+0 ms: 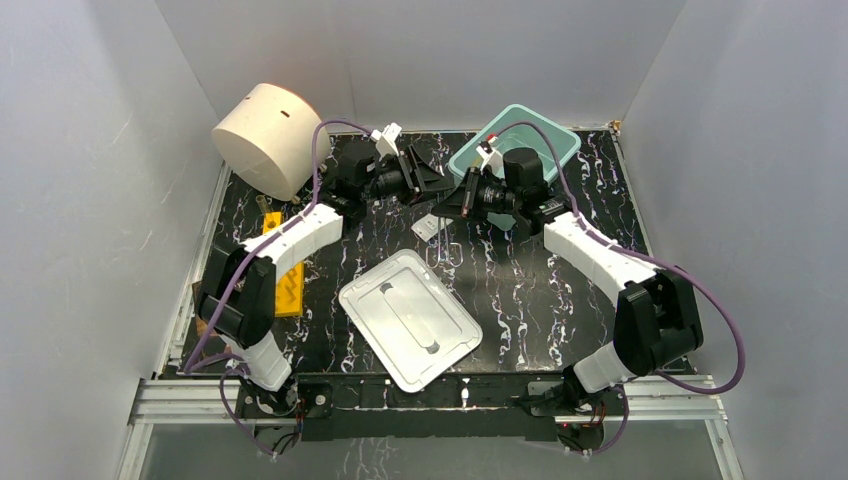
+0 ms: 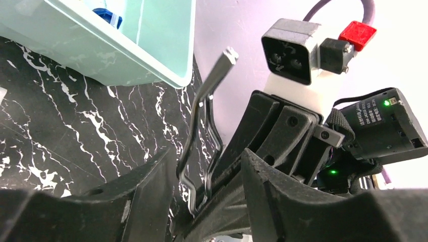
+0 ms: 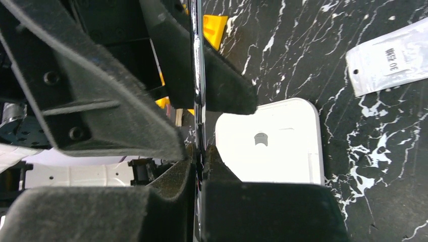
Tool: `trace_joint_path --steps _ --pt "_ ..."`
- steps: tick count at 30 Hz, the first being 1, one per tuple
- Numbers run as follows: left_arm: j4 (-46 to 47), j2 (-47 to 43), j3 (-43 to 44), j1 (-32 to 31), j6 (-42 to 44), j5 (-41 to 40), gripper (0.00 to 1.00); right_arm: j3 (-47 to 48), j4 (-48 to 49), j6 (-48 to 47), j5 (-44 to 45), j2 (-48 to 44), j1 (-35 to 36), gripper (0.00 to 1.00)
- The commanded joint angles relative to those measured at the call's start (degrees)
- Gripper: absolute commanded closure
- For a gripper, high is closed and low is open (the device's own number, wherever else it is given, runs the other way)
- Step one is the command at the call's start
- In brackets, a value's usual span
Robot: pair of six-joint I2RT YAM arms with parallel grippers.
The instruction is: Organize the chemistry lab equipment
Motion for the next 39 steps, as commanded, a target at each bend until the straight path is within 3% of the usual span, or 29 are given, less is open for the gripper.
trace_joint_path --steps 1,5,10,16,25,34,39 --pt "-2.84 -4.77 2.40 1.32 2.42 1.23 0.48 0.72 0.92 -1.27 5.04 -3.21 -0.14 1.00" --pt "-6.65 -6.22 3.10 2.65 5.67 0.57 0.36 2.74 -3.34 -3.86 11.15 -4.76 -0.32 1.00" --pt "-14.28 -9.80 3.79 4.61 12.93 -1.83 0.29 9.06 -10.49 -9.61 21.41 -4.82 -1.30 1.00" --pt "-25.44 -14.49 1.33 5.47 21.68 -10.16 0.25 19.08 -15.07 -14.88 36.67 -1.06 -3.62 1.00" --pt "-29.38 -17.27 -3.86 5.55 23.41 -12.49 0.25 36.10 -20.59 -19.86 56.68 12.31 -7.26 1.00" --pt "-32.40 -15.95 -3.28 5.64 25.87 -14.85 0.24 45.24 -32.25 -13.64 59.57 26.07 -11.82 1.00" --pt "-32.70 -14.54 -2.93 5.75 26.00 -14.98 0.24 49.10 -34.75 -11.48 54.81 33.18 -14.49 1.00"
